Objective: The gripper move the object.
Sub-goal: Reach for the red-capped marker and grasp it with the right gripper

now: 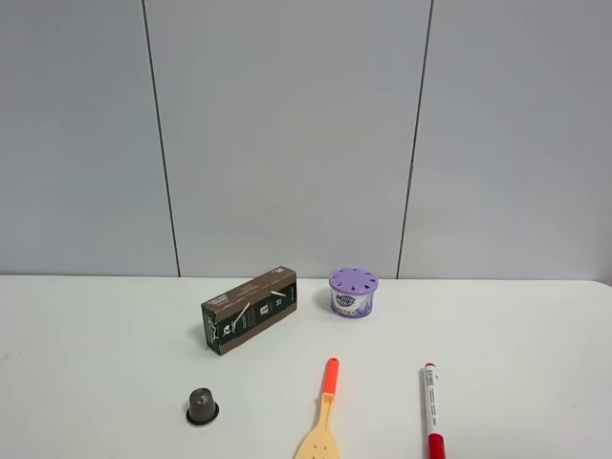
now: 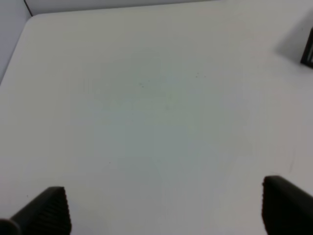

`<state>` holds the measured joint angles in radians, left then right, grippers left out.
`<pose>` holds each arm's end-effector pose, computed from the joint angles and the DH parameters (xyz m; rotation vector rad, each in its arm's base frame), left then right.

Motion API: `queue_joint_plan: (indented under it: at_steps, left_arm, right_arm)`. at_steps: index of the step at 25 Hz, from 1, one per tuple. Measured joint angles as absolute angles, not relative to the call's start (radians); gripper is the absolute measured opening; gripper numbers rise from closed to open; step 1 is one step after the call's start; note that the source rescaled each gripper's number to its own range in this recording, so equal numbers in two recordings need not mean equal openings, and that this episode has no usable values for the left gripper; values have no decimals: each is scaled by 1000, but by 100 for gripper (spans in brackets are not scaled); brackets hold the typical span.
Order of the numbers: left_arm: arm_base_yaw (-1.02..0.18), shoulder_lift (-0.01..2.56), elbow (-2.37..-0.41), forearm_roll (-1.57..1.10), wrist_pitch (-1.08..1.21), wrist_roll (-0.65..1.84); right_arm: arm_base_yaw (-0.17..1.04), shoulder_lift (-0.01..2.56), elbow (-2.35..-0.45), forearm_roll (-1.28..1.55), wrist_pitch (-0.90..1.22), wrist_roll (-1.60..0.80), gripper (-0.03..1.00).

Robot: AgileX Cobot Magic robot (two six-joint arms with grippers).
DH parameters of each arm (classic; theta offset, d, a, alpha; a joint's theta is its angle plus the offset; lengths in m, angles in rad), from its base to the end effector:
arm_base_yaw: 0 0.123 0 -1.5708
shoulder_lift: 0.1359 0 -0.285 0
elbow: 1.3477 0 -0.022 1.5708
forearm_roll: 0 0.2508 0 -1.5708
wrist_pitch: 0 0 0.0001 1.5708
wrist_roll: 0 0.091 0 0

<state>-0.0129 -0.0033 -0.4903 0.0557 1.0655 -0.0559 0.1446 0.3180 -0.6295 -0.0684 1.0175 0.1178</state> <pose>-0.0044 0.0045 0.2743 -0.0467 2.0538 0.0241 0.0408 0.0006 0.3129 -0.0358 2.1878 0.0643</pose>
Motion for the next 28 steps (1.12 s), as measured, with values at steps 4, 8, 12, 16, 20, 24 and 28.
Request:
queue_joint_plan:
  at_steps: [4, 8, 12, 16, 20, 24, 28]
  left_arm:
    - [-13, -3, -490, 56, 1066, -56]
    - [-13, -3, -490, 56, 1066, -56]
    - [-13, -3, -490, 56, 1066, -56]
    - [-13, -3, -490, 57, 1066, -56]
    - [-13, -3, -490, 57, 1066, -56]
    - [-13, -3, -490, 57, 1066, -56]
    - [-13, -3, -490, 57, 1066, -56]
  right_arm:
    - [145, 433, -650, -68, 891, 118, 78]
    - [145, 553, -651, -68, 751, 118, 78]
    - [145, 671, -651, -68, 645, 119, 78]
    - [145, 764, -651, -68, 539, 120, 78]
    - [145, 837, -651, -68, 466, 120, 78]
    - [145, 903, -651, -68, 443, 138, 78]
    - [145, 979, -651, -68, 442, 190, 78]
